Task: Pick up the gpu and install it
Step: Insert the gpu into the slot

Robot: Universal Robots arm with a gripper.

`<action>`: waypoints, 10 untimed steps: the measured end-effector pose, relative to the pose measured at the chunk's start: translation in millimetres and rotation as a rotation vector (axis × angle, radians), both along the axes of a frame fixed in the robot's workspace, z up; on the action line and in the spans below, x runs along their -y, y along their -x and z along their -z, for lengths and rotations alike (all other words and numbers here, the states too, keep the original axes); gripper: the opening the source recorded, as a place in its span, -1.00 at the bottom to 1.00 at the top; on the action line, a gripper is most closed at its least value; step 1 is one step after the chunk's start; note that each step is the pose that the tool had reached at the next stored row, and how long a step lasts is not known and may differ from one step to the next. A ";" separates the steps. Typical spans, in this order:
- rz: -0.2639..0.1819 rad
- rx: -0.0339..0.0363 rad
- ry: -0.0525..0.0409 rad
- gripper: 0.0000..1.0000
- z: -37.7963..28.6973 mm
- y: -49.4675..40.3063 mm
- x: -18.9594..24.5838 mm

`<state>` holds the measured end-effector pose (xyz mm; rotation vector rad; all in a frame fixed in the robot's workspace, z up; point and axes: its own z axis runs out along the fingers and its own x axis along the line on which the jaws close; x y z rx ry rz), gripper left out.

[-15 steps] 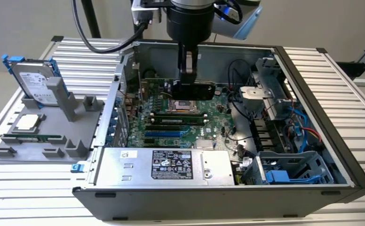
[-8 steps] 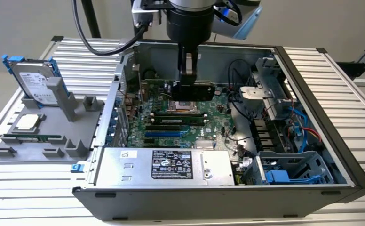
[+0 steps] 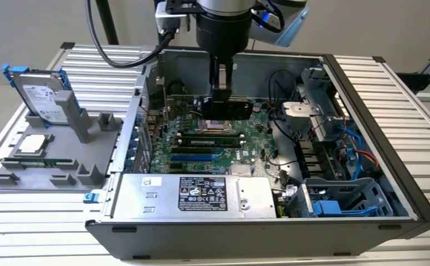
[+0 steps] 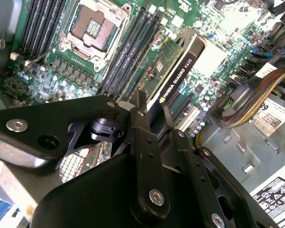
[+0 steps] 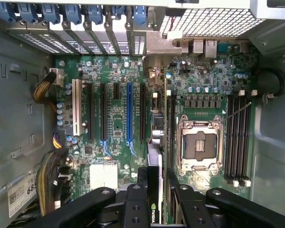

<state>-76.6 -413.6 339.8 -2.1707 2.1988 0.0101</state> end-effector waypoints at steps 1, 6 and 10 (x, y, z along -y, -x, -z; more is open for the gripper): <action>0.000 0.0000 0.0002 -1.00 0.4 0.0 0.0; 0.000 0.0000 0.0011 -1.00 2.2 0.1 0.0; 0.000 0.0000 0.0019 -1.00 3.6 0.0 0.0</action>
